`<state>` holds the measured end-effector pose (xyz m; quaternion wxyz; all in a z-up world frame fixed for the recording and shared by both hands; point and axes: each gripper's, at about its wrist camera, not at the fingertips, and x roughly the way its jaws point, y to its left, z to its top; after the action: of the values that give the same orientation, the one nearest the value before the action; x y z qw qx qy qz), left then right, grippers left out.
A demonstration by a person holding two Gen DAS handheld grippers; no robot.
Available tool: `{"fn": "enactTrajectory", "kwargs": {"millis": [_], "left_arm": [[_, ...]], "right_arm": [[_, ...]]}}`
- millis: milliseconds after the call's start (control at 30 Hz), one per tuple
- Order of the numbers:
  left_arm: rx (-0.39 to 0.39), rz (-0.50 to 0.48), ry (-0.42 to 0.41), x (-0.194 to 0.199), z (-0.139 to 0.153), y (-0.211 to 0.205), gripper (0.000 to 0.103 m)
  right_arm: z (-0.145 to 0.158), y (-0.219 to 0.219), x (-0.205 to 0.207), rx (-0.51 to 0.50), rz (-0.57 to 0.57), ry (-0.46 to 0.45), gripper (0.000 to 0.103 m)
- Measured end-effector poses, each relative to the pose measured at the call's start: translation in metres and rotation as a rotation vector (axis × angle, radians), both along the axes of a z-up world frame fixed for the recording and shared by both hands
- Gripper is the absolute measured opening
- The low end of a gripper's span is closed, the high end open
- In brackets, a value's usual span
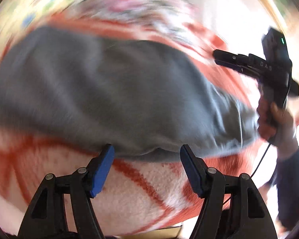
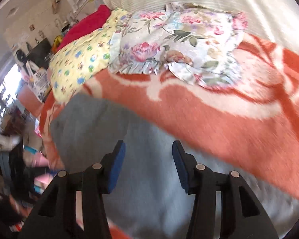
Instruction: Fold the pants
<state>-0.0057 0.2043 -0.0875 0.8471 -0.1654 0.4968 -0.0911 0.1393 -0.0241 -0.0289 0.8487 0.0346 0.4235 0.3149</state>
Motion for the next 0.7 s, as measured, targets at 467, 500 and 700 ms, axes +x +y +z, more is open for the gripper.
{"fn": "enactTrajectory", "kwargs": {"millis": [467,500,700], "left_arm": [[0.048,0.188,0.098,0.034,-0.031,0.005,0.081],[0.060,0.186,0.096,0.036,-0.031,0.002,0.082],[0.075,0.223,0.092,0.044,-0.035,-0.005,0.084]], "right_arm": [[-0.058,0.065,0.032,-0.144,0.196,0.128,0.038],[-0.056,0.064,0.033,-0.135,0.190,0.123,0.038],[-0.064,0.068,0.066,-0.065,0.177,0.180,0.038]]}}
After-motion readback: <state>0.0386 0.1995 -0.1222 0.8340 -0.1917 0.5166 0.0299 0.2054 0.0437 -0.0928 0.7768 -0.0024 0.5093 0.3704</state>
